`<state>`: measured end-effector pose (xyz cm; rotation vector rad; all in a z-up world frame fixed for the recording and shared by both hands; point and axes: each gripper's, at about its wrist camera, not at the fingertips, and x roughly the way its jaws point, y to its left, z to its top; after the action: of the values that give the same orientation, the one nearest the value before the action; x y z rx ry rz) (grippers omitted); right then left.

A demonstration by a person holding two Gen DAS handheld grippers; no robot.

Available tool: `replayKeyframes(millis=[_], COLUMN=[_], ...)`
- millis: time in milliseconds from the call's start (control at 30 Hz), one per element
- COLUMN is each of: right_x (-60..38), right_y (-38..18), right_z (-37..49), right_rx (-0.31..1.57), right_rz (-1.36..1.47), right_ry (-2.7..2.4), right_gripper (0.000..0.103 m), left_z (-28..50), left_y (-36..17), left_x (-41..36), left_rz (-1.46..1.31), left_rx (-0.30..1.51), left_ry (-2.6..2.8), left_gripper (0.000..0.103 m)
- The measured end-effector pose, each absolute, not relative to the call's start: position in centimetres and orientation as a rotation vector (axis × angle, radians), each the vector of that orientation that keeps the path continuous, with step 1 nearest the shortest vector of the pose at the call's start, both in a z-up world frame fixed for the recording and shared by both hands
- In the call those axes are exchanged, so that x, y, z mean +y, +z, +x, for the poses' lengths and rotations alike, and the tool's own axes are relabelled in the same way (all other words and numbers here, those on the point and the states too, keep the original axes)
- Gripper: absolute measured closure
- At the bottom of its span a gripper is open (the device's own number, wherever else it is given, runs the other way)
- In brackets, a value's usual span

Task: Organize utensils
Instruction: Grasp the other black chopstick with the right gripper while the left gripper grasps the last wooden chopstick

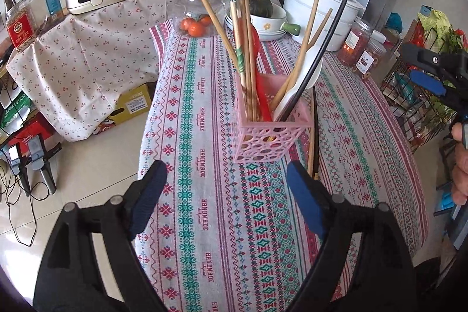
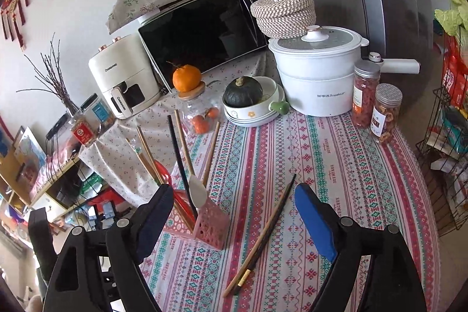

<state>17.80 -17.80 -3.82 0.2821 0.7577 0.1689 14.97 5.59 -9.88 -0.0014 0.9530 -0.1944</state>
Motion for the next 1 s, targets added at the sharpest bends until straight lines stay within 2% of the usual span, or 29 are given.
replayKeyframes(millis=[333, 633, 700, 867, 1000], right_x=[-18.7, -20.2, -20.4, -20.4, -20.0], right_y=[-12.6, -17.9, -18.6, -20.1, -20.7], right_z=[20.1, 23.6, 24.3, 25.8, 26.6], right_rx=[0.983, 1.018, 1.016, 1.045, 1.06], right_rz=[0.146, 0.258, 0.283, 0.332, 0.33], right_ry=[0.078, 0.104, 0.112, 0.119, 0.103], right_gripper=[0.016, 0.018, 0.026, 0.06, 0.071], left_z=[15.6, 15.8, 15.9, 16.3, 16.4], left_y=[-11.8, -12.6, -12.6, -12.6, -12.7], left_x=[3.3, 2.8, 2.9, 3.2, 3.2], left_rz=[0.065, 0.084, 0.08, 0.054, 0.049], left_rx=[1.034, 1.068, 1.071, 1.077, 1.08], left_ry=[-0.193, -0.203, -0.204, -0.206, -0.211], left_gripper=[0.019, 0.019, 0.019, 0.019, 0.019])
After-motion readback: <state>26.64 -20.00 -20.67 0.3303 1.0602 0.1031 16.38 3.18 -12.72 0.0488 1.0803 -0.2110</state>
